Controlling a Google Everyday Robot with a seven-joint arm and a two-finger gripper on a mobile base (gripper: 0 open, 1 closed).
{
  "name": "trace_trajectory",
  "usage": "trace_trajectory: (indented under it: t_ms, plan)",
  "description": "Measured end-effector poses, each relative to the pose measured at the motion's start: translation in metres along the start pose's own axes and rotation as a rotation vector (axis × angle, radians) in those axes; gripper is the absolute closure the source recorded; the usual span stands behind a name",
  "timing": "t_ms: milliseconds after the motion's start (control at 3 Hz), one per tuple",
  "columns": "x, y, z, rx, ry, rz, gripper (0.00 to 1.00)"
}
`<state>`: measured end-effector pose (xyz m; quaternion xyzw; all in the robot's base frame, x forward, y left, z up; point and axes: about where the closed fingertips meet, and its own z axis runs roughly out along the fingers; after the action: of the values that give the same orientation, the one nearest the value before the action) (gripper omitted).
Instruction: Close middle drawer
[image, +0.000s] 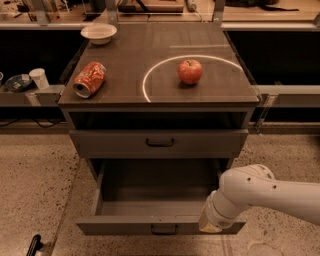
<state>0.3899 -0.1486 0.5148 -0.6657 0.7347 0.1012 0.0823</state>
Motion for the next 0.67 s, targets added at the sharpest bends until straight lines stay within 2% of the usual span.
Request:
trace_trajectory:
  t_ms: [667]
  plan:
    - [-0.001,0.003,0.057,-0.020,0.015,0.020,0.97]
